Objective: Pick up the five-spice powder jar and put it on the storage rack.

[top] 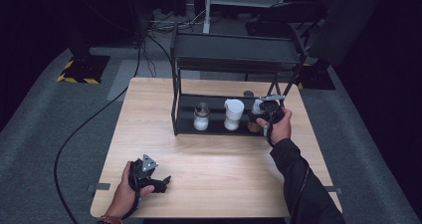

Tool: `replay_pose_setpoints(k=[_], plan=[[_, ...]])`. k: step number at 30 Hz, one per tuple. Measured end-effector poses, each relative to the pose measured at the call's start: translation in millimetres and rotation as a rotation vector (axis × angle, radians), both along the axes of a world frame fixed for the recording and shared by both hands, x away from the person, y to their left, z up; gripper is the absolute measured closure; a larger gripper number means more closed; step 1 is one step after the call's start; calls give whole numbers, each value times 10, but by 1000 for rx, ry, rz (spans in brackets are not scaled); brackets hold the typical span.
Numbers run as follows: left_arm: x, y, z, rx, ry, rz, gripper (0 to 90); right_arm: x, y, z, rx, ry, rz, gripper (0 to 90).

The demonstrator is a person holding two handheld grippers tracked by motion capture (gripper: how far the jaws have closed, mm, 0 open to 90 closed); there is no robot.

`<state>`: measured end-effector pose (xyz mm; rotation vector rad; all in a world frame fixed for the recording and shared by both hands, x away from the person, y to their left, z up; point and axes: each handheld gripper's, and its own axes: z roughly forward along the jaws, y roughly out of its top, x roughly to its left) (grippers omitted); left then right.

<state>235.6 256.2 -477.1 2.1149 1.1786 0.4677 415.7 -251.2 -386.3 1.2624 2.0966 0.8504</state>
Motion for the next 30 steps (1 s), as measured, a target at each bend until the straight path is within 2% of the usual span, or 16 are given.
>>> replay_pose_setpoints(k=[11,15,21,30], plan=[[1,0,2,1,1,0,7,32,-14,42,-14,8,15,130],[0,0,1,1,0,0,7,60,-24,52,-16,21,24,81],[0,-1,2,1,1,0,6,49,-28,55,-9,17,34,40],[0,-1,1,1,0,0,7,43,16,103,-36,24,35,38]])
